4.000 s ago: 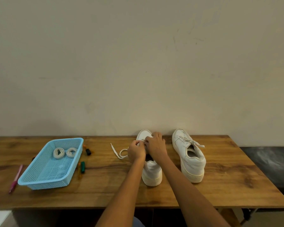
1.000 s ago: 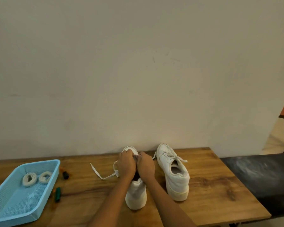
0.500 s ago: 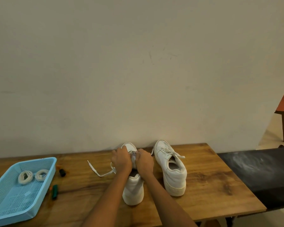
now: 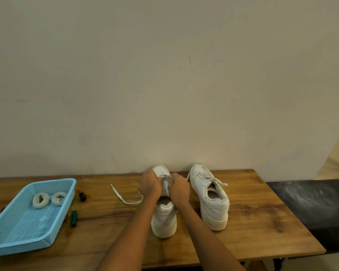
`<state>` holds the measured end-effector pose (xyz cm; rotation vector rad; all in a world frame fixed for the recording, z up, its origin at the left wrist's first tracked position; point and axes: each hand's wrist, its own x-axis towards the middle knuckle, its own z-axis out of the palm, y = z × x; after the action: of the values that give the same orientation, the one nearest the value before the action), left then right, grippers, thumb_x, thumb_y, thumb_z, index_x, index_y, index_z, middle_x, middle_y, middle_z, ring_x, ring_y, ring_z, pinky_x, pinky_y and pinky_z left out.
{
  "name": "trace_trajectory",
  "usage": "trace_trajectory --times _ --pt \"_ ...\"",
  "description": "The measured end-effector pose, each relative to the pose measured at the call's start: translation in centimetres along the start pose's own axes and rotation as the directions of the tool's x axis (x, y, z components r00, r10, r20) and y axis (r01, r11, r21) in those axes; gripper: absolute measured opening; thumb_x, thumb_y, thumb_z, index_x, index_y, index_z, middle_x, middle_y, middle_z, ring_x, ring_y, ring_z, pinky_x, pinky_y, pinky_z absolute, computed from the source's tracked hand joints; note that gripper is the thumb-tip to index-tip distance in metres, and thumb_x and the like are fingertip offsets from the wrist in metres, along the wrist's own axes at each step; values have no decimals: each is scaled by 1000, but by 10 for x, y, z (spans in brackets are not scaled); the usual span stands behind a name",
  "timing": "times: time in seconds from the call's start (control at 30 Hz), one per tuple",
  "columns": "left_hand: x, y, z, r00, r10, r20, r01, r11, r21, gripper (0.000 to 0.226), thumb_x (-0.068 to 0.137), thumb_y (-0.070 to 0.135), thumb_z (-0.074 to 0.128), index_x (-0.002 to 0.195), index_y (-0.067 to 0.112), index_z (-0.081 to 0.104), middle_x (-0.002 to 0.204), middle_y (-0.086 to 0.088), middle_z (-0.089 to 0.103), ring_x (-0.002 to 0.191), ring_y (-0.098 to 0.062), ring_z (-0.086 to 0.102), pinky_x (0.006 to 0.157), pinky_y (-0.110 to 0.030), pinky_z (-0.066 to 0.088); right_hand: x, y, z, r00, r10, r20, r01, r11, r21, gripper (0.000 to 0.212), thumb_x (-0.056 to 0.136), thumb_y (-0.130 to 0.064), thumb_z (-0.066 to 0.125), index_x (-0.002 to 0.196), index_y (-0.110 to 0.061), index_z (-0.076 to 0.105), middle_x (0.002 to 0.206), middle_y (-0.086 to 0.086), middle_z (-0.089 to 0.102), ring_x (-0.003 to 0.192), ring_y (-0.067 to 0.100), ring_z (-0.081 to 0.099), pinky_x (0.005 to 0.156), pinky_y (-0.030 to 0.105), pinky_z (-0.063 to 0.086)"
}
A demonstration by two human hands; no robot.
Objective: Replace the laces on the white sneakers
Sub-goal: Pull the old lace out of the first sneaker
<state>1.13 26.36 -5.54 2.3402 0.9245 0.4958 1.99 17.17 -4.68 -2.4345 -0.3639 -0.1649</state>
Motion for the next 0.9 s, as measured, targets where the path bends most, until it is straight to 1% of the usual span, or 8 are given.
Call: trace_trajectory --times 0.13,0.27,0.37,0.47,0.53,0.67,0.77,0.9 --pt "-3 4 4 980 194 -31 -187 970 157 16 95 27 49 105 23 60 113 -2 58 107 -20 50 82 -29 42 1 -2 -2 1000 -8 15 9 1000 -29 34 102 -27 33 106 -8 62 105 7 67 96 19 61 78 25 44" --pt "-2 5 6 979 202 -34 -194 967 164 19 96 31 46 100 22 62 112 -1 59 107 -20 51 86 -33 41 1 -2 -2 1000 -6 8 6 999 -39 35 102 -27 34 107 -8 62 106 7 67 96 19 62 79 25 45" --pt "-4 6 3 997 22 -70 -22 1000 -5 25 98 28 39 107 14 58 112 -8 60 102 -27 56 84 -38 45 -1 -1 0 1000 1 -9 -2 1000 -24 33 102 -27 34 108 -9 61 106 6 66 96 20 61 79 26 45" --pt "-3 0 -4 954 -298 -39 274 915 -296 33 96 24 36 113 1 52 117 -19 59 105 -37 55 88 -45 46 -1 0 3 999 0 -38 0 1000 13 32 102 -27 34 105 -10 61 102 5 67 91 18 61 77 27 47" --pt "-6 3 -7 932 -360 -31 333 888 -317 30 96 21 39 118 1 47 123 -19 55 113 -37 51 93 -47 41 1 1 4 999 -10 -32 10 1000 6 32 102 -27 34 106 -11 61 103 5 67 92 18 61 78 27 48" --pt "-10 5 -8 980 -174 -94 148 962 -229 31 87 15 52 118 16 49 127 -9 51 120 -29 44 98 -48 38 2 0 5 1000 -20 -19 20 1000 -5 33 102 -27 33 109 -10 61 106 6 67 95 19 62 80 28 48" --pt "-11 5 -5 998 19 -67 -23 998 -60 23 84 26 57 107 24 59 128 -2 46 120 -23 39 96 -41 33 2 -1 4 1000 2 -4 -2 1000 -9 33 102 -28 33 110 -10 60 107 5 66 97 19 62 81 27 47" --pt "-13 7 -4 995 97 -38 -91 986 137 23 86 42 60 105 30 63 128 3 45 120 -19 37 92 -34 30 1 -1 5 1000 4 3 -4 1000 -2 34 102 -28 32 103 -10 61 102 6 67 92 20 62 79 30 48"
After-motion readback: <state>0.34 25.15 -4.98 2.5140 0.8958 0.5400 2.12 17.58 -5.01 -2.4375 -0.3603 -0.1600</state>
